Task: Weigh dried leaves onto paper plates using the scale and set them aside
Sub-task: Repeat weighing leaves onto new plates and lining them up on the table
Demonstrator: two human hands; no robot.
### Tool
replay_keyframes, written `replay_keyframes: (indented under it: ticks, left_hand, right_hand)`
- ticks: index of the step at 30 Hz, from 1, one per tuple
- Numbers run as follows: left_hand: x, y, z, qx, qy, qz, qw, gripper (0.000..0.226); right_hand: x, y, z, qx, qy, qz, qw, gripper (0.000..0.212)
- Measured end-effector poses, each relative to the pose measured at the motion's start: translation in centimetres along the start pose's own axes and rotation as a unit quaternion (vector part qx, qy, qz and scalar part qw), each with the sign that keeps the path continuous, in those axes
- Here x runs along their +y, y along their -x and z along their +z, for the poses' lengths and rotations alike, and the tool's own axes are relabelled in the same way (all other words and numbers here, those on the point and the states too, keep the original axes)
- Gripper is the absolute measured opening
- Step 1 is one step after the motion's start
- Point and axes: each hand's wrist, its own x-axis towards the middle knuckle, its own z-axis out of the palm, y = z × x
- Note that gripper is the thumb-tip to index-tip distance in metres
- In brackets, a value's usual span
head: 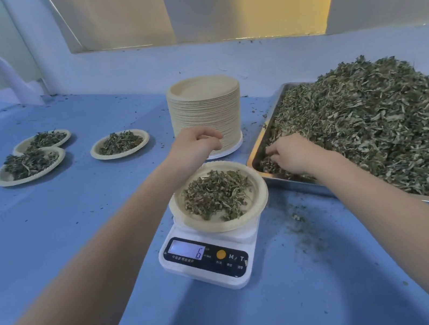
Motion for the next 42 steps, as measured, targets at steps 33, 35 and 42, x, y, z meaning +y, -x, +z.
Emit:
replay_keyframes:
  ticks: [33,35,42]
  left_hand:
    - [0.1,0.1,-2.0,0.032,0.017,-0.011,0.999,0.027]
    - [0.2,0.4,-2.1,0.032,0.015,-0.009,0.999,0.026]
    - [0.4,0.9,-2.0,0.025,0.011,-0.001,1.0,0.021]
  right_hand:
    - [-5.8,1.8,-3.2,0.019,-0.167,-0.205,0.964,0.019]
    - [-5.8,1.8,-2.9,0.036,-0.167,-0.199,0.965,0.017]
    - [-5.7,2.2,-3.1,0.067,-0.189,-0.176,0.964,0.02]
